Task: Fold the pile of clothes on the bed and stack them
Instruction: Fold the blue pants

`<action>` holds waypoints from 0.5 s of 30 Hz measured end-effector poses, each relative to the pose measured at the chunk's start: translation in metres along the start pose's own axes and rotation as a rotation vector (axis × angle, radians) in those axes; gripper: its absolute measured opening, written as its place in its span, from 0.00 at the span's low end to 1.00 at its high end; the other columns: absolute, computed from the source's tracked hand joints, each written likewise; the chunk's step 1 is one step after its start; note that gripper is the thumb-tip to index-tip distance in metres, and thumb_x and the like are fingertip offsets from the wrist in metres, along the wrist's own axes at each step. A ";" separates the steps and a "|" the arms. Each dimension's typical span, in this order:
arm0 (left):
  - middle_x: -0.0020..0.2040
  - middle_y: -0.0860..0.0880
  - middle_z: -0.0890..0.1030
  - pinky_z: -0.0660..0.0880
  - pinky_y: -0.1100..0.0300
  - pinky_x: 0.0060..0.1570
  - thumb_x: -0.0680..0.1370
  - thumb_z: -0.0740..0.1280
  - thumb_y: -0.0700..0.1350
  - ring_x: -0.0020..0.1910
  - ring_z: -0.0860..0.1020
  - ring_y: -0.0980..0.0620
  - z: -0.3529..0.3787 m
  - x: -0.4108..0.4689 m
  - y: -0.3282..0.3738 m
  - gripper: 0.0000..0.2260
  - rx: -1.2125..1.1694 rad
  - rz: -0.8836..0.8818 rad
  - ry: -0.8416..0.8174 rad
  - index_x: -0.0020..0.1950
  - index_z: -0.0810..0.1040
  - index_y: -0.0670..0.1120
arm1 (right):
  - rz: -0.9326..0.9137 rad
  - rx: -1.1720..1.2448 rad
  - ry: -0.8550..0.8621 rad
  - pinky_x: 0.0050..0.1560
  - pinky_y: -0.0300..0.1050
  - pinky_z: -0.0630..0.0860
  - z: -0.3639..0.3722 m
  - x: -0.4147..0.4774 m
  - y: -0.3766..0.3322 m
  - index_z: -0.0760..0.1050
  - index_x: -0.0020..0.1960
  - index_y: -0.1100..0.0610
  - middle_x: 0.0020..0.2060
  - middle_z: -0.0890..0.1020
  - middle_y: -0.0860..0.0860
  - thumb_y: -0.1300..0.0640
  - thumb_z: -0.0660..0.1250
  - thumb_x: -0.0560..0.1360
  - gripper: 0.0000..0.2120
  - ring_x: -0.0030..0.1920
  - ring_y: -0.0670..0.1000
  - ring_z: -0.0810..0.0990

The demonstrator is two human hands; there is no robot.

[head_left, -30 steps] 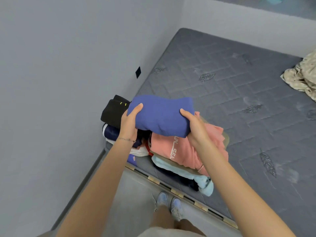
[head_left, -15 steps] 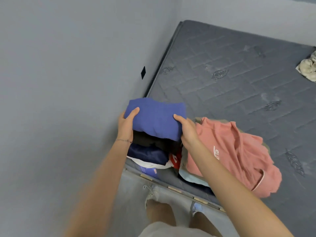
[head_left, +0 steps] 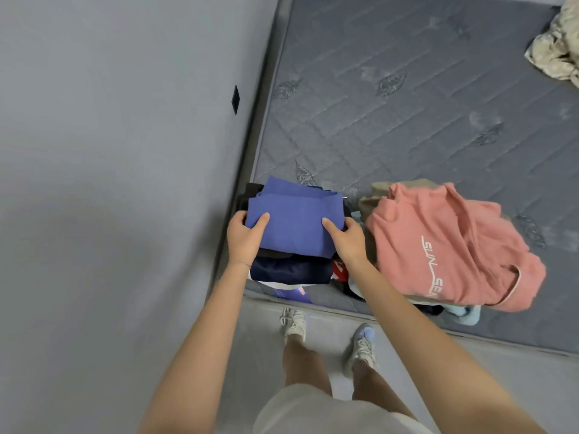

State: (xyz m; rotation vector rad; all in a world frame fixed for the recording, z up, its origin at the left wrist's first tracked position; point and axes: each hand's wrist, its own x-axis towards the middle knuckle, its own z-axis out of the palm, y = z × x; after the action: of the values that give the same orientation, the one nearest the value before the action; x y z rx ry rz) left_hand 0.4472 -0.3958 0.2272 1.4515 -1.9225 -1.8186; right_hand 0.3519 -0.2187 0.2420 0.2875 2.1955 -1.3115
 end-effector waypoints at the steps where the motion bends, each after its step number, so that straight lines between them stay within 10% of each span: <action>1: 0.51 0.50 0.80 0.78 0.53 0.51 0.75 0.72 0.46 0.49 0.79 0.52 0.001 0.002 0.000 0.12 0.018 0.025 0.006 0.54 0.75 0.44 | 0.013 -0.015 -0.013 0.36 0.36 0.70 0.000 0.000 0.000 0.74 0.50 0.59 0.46 0.80 0.51 0.52 0.70 0.76 0.11 0.43 0.48 0.77; 10: 0.72 0.42 0.66 0.58 0.43 0.72 0.73 0.68 0.57 0.72 0.64 0.42 0.011 -0.008 0.014 0.31 0.598 0.478 0.137 0.72 0.67 0.45 | -0.137 -0.145 0.014 0.70 0.54 0.68 -0.014 -0.017 -0.014 0.63 0.74 0.60 0.69 0.72 0.55 0.48 0.73 0.69 0.38 0.69 0.55 0.70; 15: 0.74 0.40 0.66 0.58 0.40 0.72 0.76 0.58 0.60 0.73 0.64 0.39 0.033 -0.026 0.038 0.29 0.808 0.703 0.100 0.73 0.68 0.47 | -0.425 -0.460 0.068 0.71 0.47 0.60 -0.049 -0.028 -0.033 0.59 0.77 0.57 0.73 0.66 0.55 0.54 0.68 0.76 0.34 0.73 0.55 0.62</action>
State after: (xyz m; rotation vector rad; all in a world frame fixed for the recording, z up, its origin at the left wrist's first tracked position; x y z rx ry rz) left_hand 0.4183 -0.3618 0.2627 0.7446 -2.7649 -0.6758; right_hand 0.3427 -0.1905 0.2997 -0.3316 2.6304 -0.9562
